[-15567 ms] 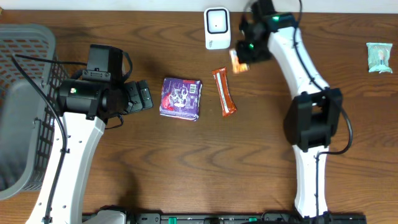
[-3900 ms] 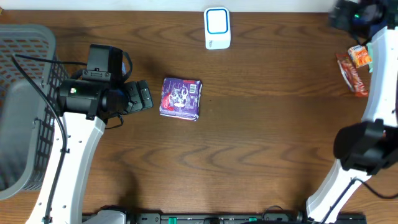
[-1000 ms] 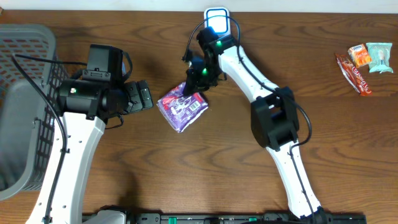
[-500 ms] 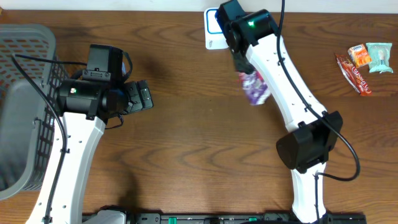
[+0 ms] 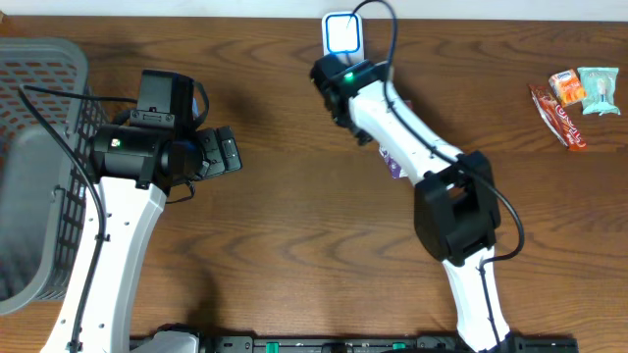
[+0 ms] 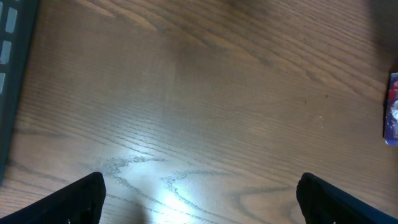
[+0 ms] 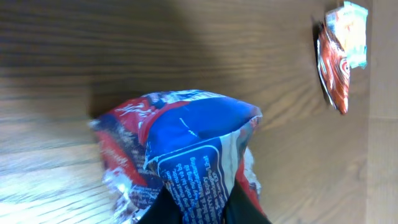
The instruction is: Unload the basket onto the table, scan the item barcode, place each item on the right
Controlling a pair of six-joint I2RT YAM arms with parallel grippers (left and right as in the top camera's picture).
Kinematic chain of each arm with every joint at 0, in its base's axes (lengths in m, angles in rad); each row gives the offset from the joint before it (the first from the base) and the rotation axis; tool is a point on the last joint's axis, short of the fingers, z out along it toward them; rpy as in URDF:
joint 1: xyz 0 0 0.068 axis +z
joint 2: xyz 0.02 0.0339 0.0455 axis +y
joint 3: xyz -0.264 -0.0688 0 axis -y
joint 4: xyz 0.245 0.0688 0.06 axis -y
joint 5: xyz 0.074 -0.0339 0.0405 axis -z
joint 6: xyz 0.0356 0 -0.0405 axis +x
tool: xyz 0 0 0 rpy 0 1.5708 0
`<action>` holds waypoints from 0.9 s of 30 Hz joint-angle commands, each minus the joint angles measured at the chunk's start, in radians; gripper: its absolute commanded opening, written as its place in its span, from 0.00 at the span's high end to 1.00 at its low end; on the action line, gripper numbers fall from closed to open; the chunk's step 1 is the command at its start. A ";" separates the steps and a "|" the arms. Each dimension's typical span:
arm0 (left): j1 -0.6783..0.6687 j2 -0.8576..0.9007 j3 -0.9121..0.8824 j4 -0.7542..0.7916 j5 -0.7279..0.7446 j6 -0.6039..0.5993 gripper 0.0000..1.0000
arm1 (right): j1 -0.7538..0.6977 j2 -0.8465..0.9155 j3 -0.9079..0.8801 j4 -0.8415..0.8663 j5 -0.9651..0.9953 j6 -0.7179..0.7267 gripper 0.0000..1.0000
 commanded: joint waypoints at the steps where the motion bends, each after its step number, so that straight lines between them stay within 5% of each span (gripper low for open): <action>1: 0.003 0.002 0.006 -0.003 -0.009 0.002 0.02 | 0.061 -0.004 -0.020 0.031 -0.099 0.026 0.76; 2: 0.003 0.002 0.006 -0.003 -0.009 0.002 0.02 | 0.074 -0.004 -0.017 0.040 -0.116 0.024 0.67; 3: 0.003 0.002 0.006 -0.003 -0.009 0.002 0.02 | 0.097 -0.004 -0.002 0.047 -0.145 0.010 0.35; 4: 0.003 0.002 0.006 -0.003 -0.009 0.002 0.02 | 0.112 -0.004 0.015 0.049 -0.164 -0.002 0.23; 6: 0.003 0.002 0.006 -0.003 -0.009 0.002 0.02 | 0.139 -0.004 0.061 0.044 -0.177 -0.036 0.21; 8: 0.003 0.002 0.006 -0.003 -0.009 0.002 0.02 | 0.158 -0.004 0.172 0.008 -0.169 -0.047 0.01; 13: 0.003 0.002 0.006 -0.003 -0.009 0.002 0.02 | 0.116 -0.004 0.377 -0.037 -0.212 -0.087 0.01; 17: 0.003 0.002 0.006 -0.003 -0.009 0.002 0.02 | 0.009 -0.004 0.486 -0.092 -0.445 -0.144 0.01; 22: 0.003 0.002 0.006 -0.003 -0.010 0.002 0.02 | -0.142 -0.003 0.453 -0.150 -0.931 -0.409 0.01; 27: 0.003 0.002 0.006 -0.003 -0.009 0.002 0.02 | -0.268 -0.003 0.288 -0.190 -1.128 -0.553 0.01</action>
